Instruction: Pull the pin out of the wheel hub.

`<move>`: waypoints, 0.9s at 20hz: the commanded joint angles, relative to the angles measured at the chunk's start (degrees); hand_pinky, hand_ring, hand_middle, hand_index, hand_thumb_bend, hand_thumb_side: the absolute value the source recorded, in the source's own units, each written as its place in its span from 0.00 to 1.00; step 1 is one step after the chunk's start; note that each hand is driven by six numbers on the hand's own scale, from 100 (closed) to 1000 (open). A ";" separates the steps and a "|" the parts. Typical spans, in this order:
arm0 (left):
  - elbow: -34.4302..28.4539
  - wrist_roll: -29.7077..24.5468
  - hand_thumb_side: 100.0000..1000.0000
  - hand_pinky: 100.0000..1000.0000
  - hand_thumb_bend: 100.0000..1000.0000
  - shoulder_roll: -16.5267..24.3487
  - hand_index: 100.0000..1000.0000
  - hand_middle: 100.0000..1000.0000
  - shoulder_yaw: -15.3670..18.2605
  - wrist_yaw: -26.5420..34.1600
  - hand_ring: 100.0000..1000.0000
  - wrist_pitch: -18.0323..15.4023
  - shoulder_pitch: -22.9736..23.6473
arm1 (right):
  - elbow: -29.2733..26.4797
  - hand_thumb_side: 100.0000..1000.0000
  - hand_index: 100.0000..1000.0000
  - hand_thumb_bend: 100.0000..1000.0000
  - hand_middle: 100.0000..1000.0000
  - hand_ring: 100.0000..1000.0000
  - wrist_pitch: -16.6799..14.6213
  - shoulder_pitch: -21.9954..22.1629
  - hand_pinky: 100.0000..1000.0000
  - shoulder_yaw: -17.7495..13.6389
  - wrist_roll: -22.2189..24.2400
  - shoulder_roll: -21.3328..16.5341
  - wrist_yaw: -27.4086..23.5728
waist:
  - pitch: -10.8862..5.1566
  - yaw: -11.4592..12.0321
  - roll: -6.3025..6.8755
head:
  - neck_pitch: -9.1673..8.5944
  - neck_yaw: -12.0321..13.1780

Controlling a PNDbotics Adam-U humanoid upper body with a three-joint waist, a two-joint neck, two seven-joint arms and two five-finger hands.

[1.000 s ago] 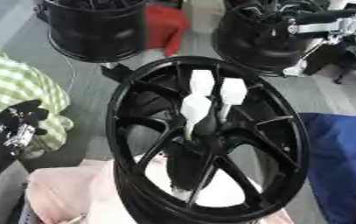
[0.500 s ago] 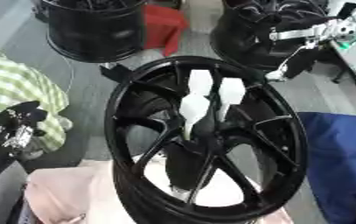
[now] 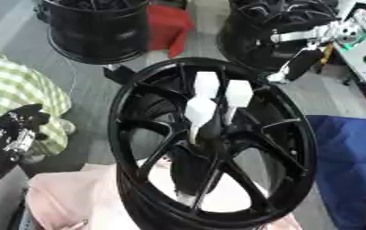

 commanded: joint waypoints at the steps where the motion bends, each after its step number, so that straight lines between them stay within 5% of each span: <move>1: -0.96 -0.21 0.56 0.68 0.00 0.53 0.86 0.69 -0.03 -0.14 0.81 -0.04 -0.45 | -3.09 0.31 0.95 0.15 0.94 0.89 -1.11 -0.77 0.79 0.41 2.15 -1.85 -2.36 | -1.00 -0.09 0.37 | 0.04 0.09; 18: -1.05 -0.20 0.56 0.68 0.00 0.70 0.86 0.69 0.08 -0.25 0.81 0.10 -0.38 | -21.77 0.32 0.92 0.14 0.91 0.88 0.55 3.68 0.77 7.76 2.61 -8.53 -14.09 | -1.10 -0.25 -0.08 | -0.06 0.37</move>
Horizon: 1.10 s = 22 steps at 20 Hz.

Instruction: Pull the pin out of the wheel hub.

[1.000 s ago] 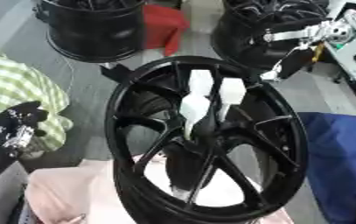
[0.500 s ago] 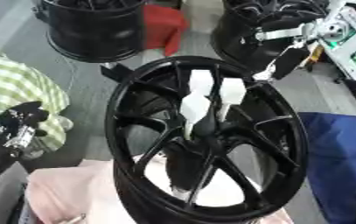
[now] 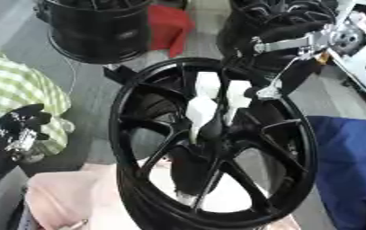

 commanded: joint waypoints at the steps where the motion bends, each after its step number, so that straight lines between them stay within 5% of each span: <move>1: -1.06 -0.09 0.56 0.68 0.00 0.70 0.86 0.69 0.06 -0.21 0.81 0.04 -0.38 | -4.28 0.32 0.92 0.14 0.91 0.89 -0.01 -0.08 0.78 0.45 1.45 -3.44 -2.10 | -1.11 -0.14 0.28 | -0.05 0.11; 9: -1.13 -0.16 0.56 0.68 0.00 0.63 0.86 0.69 0.03 -0.16 0.81 0.05 -0.42 | -2.77 0.33 0.90 0.15 0.97 1.00 0.87 0.42 0.95 0.54 1.45 -2.80 2.10 | -1.00 0.01 0.36 | -0.14 0.09; 22: -1.21 -0.16 0.56 0.68 0.00 0.53 0.86 0.70 0.10 -0.21 0.82 0.09 -0.49 | 6.40 0.29 0.88 0.16 0.90 0.98 0.76 0.04 0.92 -1.96 1.45 -0.21 7.45 | -0.67 0.20 0.39 | -0.10 0.33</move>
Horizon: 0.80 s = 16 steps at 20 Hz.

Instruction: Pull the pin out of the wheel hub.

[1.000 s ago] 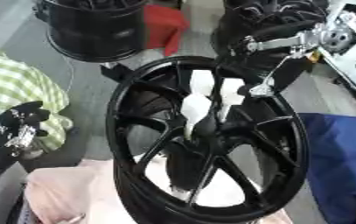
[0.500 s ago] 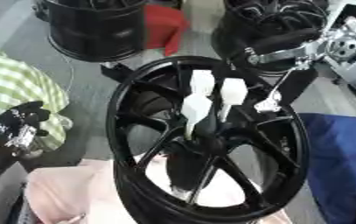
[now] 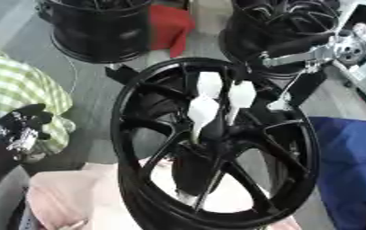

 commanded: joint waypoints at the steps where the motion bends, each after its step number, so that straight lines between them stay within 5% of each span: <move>1: -1.21 -0.07 0.56 0.68 0.00 0.53 0.86 0.70 0.09 -0.19 0.82 -0.02 -0.49 | 0.76 0.29 0.88 0.16 0.90 0.98 -0.86 -1.39 0.92 -1.23 0.48 -0.57 0.59 | -0.68 0.03 0.42 | -0.11 0.09; 16: -1.25 -0.10 0.56 0.68 0.00 0.46 0.86 0.70 0.05 -0.18 0.82 0.00 -0.53 | 2.25 0.29 0.89 0.16 0.90 0.97 -0.92 -2.77 0.90 -1.22 0.48 1.70 1.40 | -0.67 0.26 0.40 | -0.09 0.03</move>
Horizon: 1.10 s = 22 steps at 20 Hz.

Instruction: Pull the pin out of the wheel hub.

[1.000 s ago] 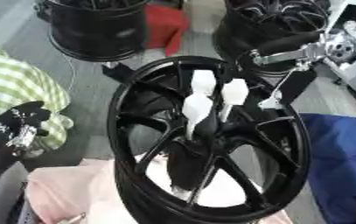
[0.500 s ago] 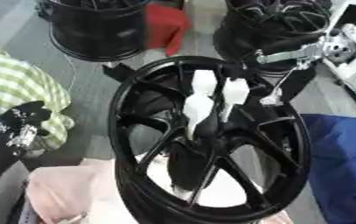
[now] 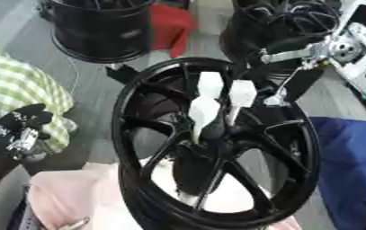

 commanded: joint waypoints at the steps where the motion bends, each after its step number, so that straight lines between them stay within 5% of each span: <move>1: -1.25 -0.07 0.56 0.68 0.00 0.46 0.86 0.70 0.05 -0.18 0.82 -0.01 -0.53 | 0.43 0.30 0.89 0.15 0.90 0.97 -0.74 -1.32 0.90 -0.38 0.57 -0.63 0.53 | -0.68 0.02 0.39 | -0.10 0.02; 13: -1.30 -0.07 0.56 0.68 0.00 0.44 0.86 0.70 0.03 -0.14 0.82 0.02 -0.66 | 2.39 0.28 0.88 0.15 0.85 0.91 -1.07 -1.16 0.84 -0.35 0.57 0.47 1.70 | -0.59 0.21 0.37 | -0.12 0.15; 22: -1.30 -0.09 0.56 0.68 0.00 0.39 0.86 0.70 0.03 -0.15 0.82 -0.02 -0.72 | 3.06 0.25 0.87 0.13 0.80 0.76 -1.08 -1.13 0.69 -0.35 0.57 1.09 2.27 | -0.50 0.26 0.41 | -0.29 0.17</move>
